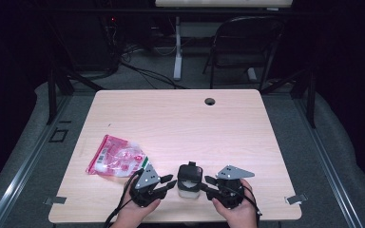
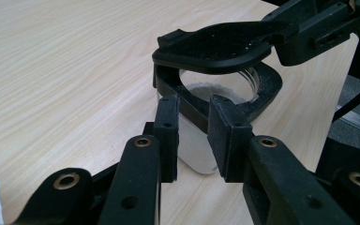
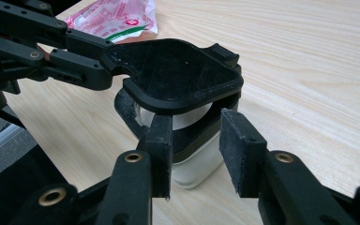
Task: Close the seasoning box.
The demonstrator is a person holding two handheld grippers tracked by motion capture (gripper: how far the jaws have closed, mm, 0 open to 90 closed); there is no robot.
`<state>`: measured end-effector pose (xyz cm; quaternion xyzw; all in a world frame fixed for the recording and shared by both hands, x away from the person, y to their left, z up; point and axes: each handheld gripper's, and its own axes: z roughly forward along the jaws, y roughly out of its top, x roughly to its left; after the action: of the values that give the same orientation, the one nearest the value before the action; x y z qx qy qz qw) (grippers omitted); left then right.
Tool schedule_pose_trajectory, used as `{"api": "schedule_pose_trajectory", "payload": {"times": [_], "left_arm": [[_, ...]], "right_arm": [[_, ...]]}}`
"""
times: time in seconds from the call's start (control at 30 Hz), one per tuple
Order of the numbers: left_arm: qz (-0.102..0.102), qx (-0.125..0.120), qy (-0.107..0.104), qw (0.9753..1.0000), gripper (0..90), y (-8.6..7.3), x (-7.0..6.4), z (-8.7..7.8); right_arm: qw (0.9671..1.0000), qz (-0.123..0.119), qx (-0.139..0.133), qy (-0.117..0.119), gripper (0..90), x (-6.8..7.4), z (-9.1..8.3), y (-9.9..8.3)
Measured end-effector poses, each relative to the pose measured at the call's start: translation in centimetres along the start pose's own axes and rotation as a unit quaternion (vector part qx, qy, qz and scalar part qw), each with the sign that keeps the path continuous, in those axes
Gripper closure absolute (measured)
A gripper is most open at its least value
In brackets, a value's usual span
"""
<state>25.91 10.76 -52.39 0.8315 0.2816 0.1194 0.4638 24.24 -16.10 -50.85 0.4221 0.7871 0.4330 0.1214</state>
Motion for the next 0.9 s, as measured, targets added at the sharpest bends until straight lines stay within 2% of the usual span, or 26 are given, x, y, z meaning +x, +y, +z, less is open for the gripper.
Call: {"api": "schedule_pose_trajectory", "payload": {"times": [0.1, 0.43, 0.67, 0.9], "left_arm": [[0.002, 0.004, -0.002, 1.0000, 73.2, -0.09, -0.03, 0.07], [0.002, 0.006, -0.005, 1.0000, 72.9, -0.34, -0.11, 0.12], [0.003, 0.009, -0.002, 1.0000, 72.9, -0.46, 0.09, 0.03], [0.002, 0.011, 0.003, 0.9999, 72.3, -0.61, 0.29, -0.09]], "right_arm": [[1.0000, 0.004, -0.001, 0.001, 65.2, -0.07, 0.12, -0.18], [0.9999, -0.003, -0.002, 0.011, 65.4, -0.05, 0.18, -0.53], [0.9997, -0.016, -0.003, 0.016, 64.2, 0.16, 0.41, -0.74], [0.9997, -0.016, -0.002, 0.017, 63.4, 0.16, 0.51, -0.94]]}}
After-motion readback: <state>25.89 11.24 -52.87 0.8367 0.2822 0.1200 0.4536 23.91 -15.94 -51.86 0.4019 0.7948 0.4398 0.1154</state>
